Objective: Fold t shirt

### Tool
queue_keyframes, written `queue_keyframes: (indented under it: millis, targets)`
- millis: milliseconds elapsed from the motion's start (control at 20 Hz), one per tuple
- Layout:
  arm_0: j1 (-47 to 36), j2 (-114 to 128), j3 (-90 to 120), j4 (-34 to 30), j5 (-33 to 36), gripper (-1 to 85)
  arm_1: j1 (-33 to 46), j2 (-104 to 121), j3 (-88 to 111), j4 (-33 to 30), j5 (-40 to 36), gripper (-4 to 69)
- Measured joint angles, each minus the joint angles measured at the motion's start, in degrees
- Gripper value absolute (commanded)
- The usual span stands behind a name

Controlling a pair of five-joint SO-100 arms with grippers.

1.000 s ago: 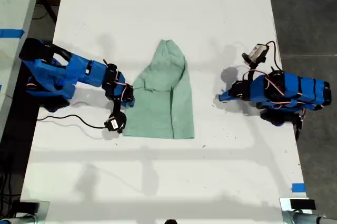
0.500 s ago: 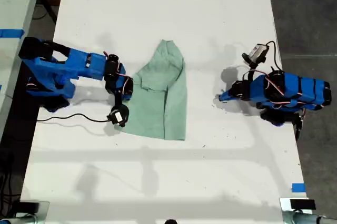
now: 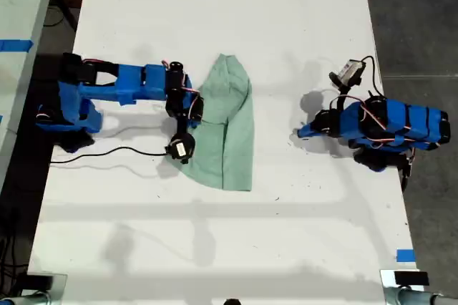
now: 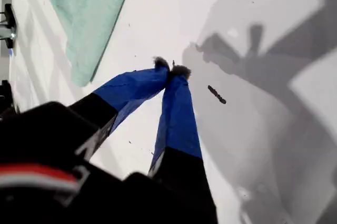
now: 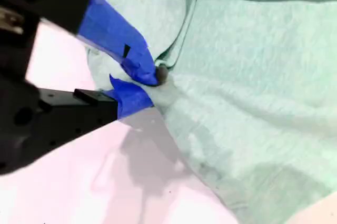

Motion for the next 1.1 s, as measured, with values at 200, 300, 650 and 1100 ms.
queue_keyframes:
  millis: [200, 300, 650, 1100]
  targets:
    - [0.0, -10.81, -15.38, 0.18, 0.79, 20.0, 0.0, 0.0, 0.0, 0.0, 0.0, 2.1]
    - [0.62, -10.9, -16.26, -1.14, 2.55, 20.3, 0.0, 0.0, 0.0, 0.0, 0.0, 2.1]
    - [2.11, -10.55, -16.44, -6.24, 4.57, 19.7, 0.0, 0.0, 0.0, 0.0, 0.0, 2.1]
    - [4.22, -9.76, -16.44, -15.03, 4.48, 13.2, 0.0, 0.0, 0.0, 0.0, 0.0, 2.1]
